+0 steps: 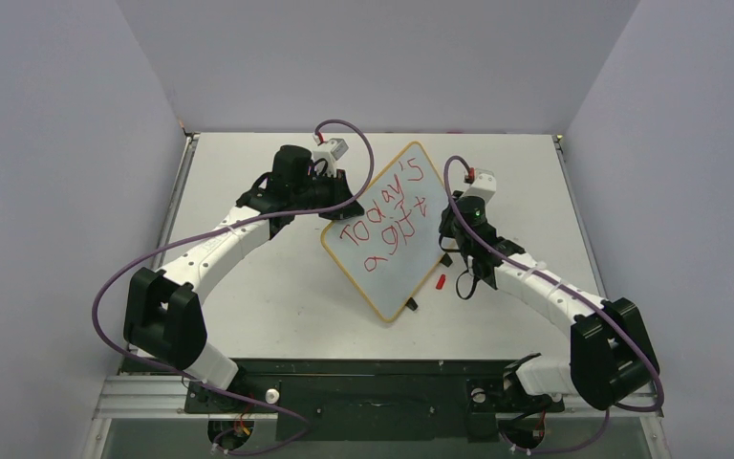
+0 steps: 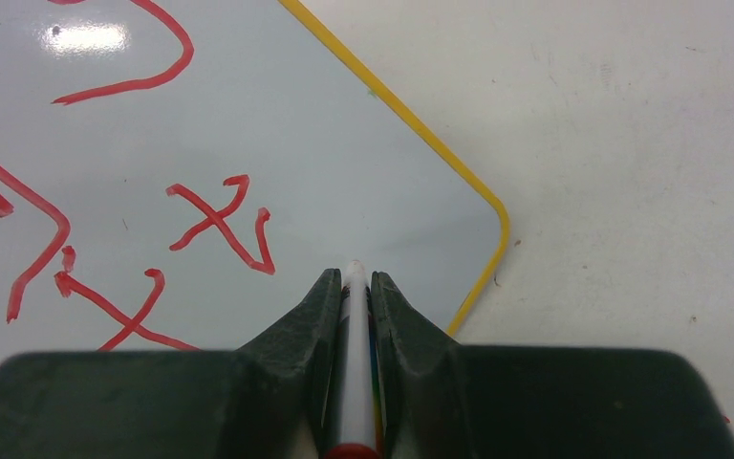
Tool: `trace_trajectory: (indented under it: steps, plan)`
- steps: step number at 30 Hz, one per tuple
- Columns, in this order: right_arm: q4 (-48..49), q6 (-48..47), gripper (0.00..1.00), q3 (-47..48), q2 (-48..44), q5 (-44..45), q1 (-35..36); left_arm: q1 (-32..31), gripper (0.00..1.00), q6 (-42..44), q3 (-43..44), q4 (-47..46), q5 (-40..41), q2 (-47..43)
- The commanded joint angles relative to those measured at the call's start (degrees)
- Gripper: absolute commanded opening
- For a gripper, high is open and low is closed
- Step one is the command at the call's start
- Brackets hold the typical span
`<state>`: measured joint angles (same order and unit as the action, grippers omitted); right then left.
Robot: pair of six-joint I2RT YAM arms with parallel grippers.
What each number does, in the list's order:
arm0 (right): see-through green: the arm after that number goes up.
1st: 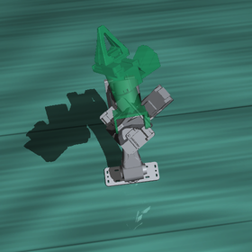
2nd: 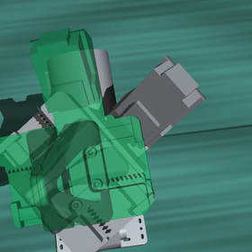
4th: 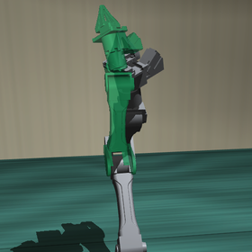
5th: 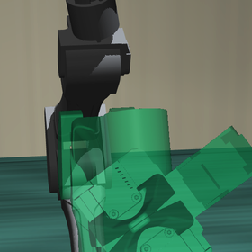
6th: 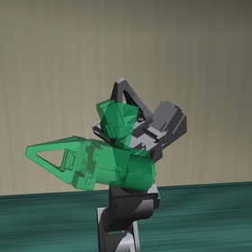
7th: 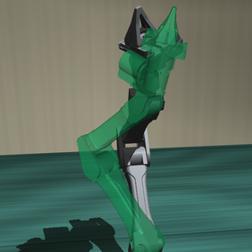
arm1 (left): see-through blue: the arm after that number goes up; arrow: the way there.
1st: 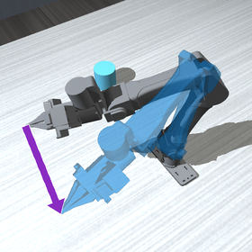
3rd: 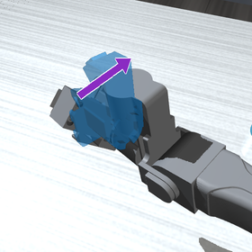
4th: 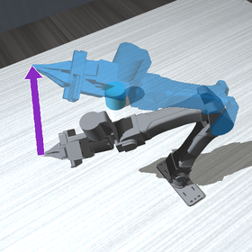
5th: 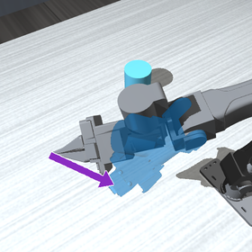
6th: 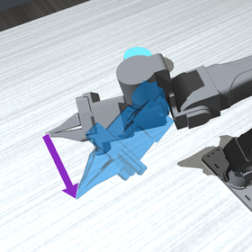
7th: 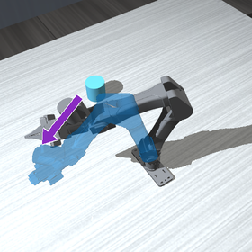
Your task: Write a sentence on the whiteboard
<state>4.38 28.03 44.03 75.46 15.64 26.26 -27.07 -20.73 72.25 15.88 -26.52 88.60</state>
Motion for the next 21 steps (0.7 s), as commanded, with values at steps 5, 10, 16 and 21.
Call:
trace_trajectory:
  steps: [5, 10, 16, 21]
  plan:
    - [3.72, 1.14, 0.00, -1.13, -2.69, 0.19, -0.52, 0.37, 0.00, 5.35, 0.39, -0.02, 7.31, -0.63]
    - [4.09, 1.23, 0.00, -1.82, -3.45, -0.19, -0.92, 0.35, 0.00, 5.35, -1.03, -0.33, 8.47, 0.08]
    - [4.06, 1.04, 0.00, -2.57, -4.45, -0.54, -1.46, 0.58, 0.00, 5.07, -3.60, -1.96, 10.09, -0.25]
    - [4.22, 1.01, 0.00, -3.06, -5.08, -0.72, -1.88, 0.85, 0.02, 5.58, -5.41, -2.15, 13.34, -0.76]
